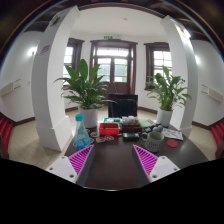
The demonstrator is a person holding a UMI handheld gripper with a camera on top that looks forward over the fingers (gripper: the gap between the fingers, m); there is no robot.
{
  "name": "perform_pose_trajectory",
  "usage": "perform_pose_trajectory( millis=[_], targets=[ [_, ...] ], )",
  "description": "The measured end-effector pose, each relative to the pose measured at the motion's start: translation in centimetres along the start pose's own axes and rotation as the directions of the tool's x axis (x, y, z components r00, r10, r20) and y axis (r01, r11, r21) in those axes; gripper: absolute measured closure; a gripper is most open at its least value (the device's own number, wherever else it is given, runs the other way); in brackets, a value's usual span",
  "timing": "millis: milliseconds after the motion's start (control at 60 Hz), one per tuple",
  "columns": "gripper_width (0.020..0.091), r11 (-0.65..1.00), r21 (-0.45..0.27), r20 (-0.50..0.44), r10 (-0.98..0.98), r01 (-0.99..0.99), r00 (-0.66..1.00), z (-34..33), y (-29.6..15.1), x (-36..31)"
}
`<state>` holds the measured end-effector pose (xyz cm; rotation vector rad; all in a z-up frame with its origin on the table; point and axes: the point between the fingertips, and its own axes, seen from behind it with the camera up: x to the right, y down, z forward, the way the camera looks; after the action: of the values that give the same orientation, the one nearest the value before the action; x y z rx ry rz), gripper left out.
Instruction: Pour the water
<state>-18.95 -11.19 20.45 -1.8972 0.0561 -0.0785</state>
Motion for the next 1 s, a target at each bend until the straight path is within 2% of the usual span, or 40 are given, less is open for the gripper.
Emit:
perform_pose_trajectory(
  millis=[83, 100, 150, 283, 400, 617, 800, 867, 950, 967, 1000],
  targets=[
    [0.0339, 1.000, 0.018, 0.024, 0.010, -0.011, 1.000, 1.0, 1.8, -2.3],
    [0.0342, 1.000, 0.018, 0.028, 0.010, -0.010, 1.000, 0.9, 0.1, -1.6],
    [0.0342, 1.000, 0.015, 0.049, 0.010, -0.010, 0.999, 2.3, 3.8, -4.8],
    [0.0329, 0.999, 0.034, 0.111, 0.034, -0.038, 0.993, 6.2, 6.5, -9.8],
    [0.0330, 0.994, 0.064, 0.180, 0.073, -0.086, 0.981, 9.9, 6.4, -12.9],
    [0.0333, 0.997, 0.075, 0.145, 0.024, -0.035, 0.989, 16.3, 5.2, -14.1],
    [0.0336, 0.996, 0.089, 0.167, -0.017, 0.002, 0.986, 20.1, 4.2, -15.3],
    [0.0378, 0.992, 0.127, 0.173, -0.044, 0.022, 0.984, 20.8, 3.5, -15.5],
    [0.0493, 0.987, 0.159, 0.131, -0.038, 0.017, 0.991, 21.8, 2.9, -14.5],
    [0.0550, 0.985, 0.169, 0.129, -0.042, 0.020, 0.991, 21.7, 2.8, -14.5],
    [0.0551, 0.983, 0.181, 0.136, -0.037, 0.012, 0.990, 21.7, 2.7, -14.6]
  ],
)
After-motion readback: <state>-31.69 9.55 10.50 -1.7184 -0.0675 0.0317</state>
